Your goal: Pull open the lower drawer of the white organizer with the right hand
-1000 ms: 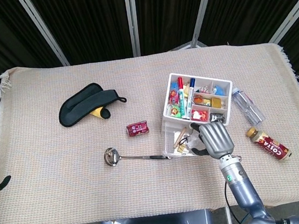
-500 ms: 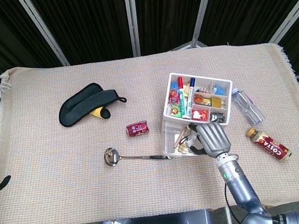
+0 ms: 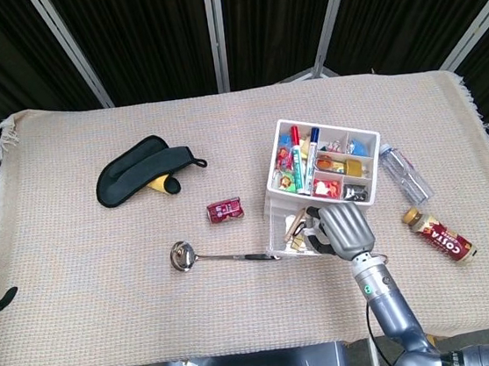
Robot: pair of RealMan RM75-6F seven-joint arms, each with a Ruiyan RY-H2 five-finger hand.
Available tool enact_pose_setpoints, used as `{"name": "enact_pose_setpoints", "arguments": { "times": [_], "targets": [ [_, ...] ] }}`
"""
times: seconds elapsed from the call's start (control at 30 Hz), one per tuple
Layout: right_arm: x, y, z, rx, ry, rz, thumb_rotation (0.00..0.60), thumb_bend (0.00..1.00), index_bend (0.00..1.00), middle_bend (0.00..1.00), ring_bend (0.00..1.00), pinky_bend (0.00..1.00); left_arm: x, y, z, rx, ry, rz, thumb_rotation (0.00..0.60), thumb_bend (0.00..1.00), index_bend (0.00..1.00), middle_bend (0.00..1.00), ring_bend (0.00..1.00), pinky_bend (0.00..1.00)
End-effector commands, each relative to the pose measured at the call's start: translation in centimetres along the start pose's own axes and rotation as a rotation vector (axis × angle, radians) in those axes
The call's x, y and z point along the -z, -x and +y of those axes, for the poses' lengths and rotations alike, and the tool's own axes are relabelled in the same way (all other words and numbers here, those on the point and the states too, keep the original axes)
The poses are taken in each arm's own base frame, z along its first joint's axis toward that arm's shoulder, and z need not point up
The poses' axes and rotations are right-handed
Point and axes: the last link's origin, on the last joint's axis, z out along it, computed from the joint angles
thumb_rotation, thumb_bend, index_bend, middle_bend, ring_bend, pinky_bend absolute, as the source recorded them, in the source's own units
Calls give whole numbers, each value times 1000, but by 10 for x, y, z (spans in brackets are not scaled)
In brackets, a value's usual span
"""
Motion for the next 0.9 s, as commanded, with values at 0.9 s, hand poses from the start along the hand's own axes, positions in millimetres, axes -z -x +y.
{"name": "enact_pose_setpoints", "arguments": {
  "times": [0.9],
  "targets": [
    [45,-91,58,-86,77,262,600,322,602,1000,1000,765,2,-1,2,-4,2,8,600,117,0,0,0,0]
  ]
}}
